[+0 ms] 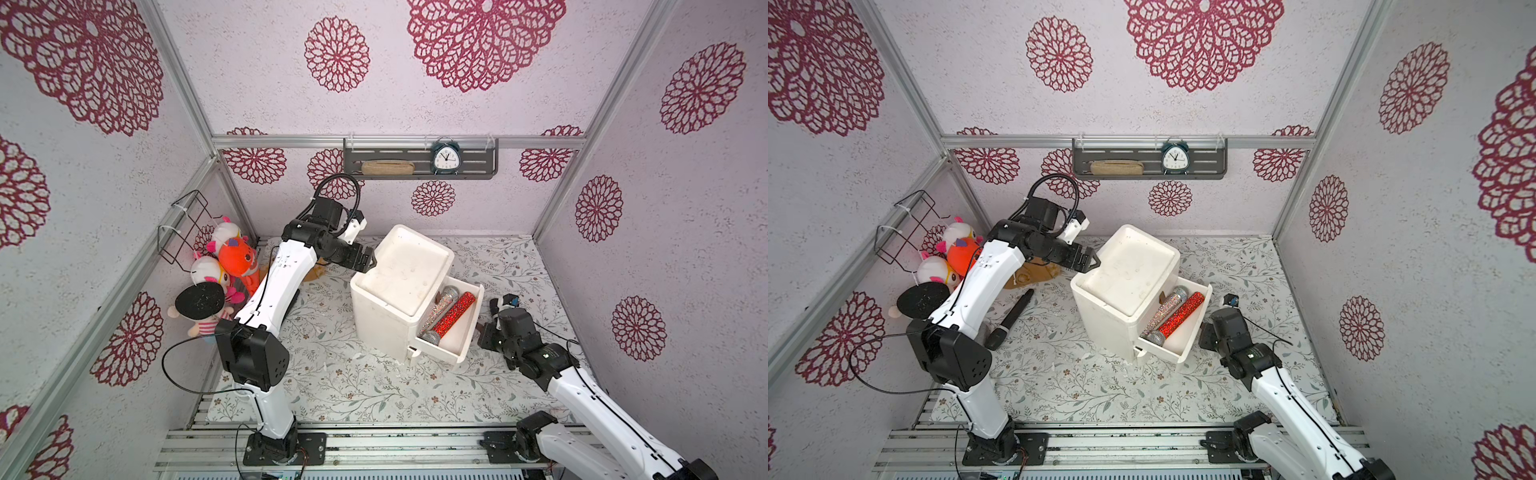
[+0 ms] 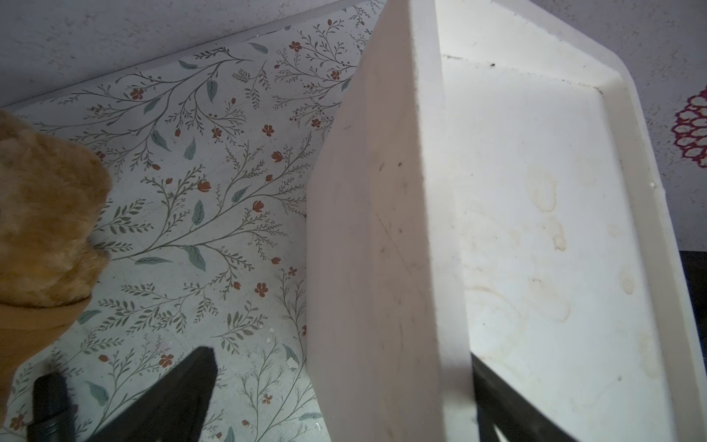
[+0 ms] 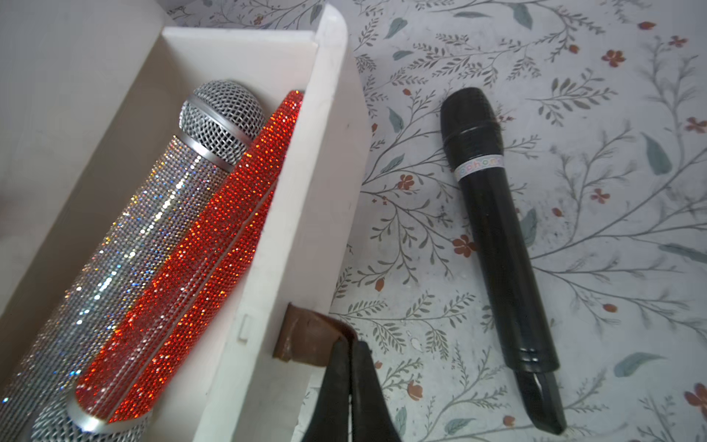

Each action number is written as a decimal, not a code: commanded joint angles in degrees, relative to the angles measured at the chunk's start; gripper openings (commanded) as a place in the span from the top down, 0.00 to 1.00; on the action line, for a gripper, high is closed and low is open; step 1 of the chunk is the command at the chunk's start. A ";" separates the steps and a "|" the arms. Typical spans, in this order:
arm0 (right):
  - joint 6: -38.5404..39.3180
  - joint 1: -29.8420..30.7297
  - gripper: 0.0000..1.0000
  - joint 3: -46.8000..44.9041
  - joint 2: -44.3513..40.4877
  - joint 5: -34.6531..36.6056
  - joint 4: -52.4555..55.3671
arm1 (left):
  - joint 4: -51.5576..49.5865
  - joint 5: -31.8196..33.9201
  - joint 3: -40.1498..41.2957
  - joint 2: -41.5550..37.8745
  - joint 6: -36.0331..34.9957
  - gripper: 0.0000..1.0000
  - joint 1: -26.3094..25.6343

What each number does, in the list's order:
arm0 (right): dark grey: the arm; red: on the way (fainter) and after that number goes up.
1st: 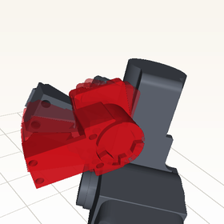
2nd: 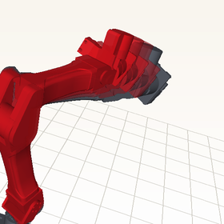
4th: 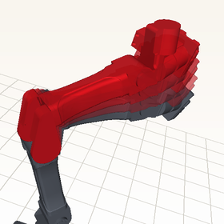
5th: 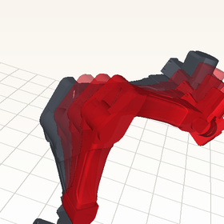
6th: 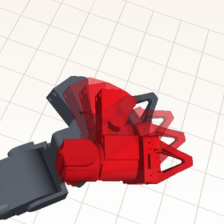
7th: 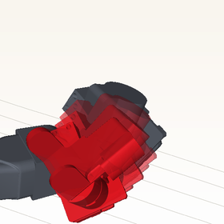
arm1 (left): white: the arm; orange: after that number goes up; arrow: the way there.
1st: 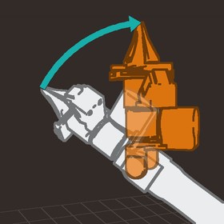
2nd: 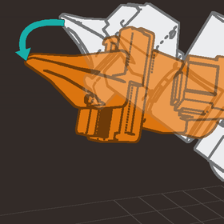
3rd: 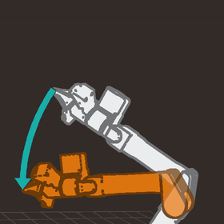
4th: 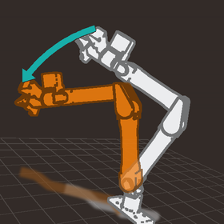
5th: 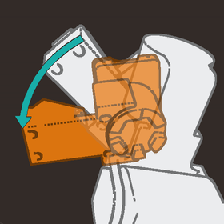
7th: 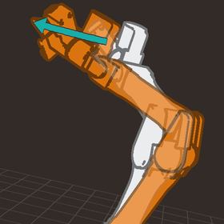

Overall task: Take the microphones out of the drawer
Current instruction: Open the drawer in the storage box.

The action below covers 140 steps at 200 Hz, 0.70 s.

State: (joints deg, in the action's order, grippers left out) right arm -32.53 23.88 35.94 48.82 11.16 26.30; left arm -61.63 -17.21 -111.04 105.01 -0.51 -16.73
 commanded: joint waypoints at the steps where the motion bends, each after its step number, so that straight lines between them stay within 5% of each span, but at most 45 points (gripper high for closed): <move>1: -0.59 -1.07 1.00 -0.62 -1.28 8.01 6.49 | -0.07 5.96 0.04 -0.51 -0.97 0.03 1.18; 24: 0.85 -1.10 1.00 -0.03 -0.11 4.90 4.21 | -0.07 5.73 -0.22 -0.62 -0.81 0.03 1.12; 53: 1.75 -1.11 0.63 2.35 0.66 5.08 4.73 | -0.07 4.75 -0.49 -1.23 -0.88 0.03 1.13; 91: 5.22 -1.05 0.35 8.75 1.81 5.68 8.58 | 0.23 3.13 -0.31 -1.90 -1.00 0.03 1.00; 110: 7.44 -1.08 0.02 11.44 4.64 2.71 9.53 | 1.04 2.24 -0.23 -2.51 -0.80 0.03 1.05; 140: 8.36 -1.05 0.01 17.73 9.87 0.72 12.96 | 0.68 1.79 -1.12 -2.81 -0.80 0.03 0.91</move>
State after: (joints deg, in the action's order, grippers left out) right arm -26.55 23.03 48.86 55.66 13.58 35.35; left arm -61.63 -17.02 -111.07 104.73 -0.67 -16.80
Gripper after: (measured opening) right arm 0.986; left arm 0.973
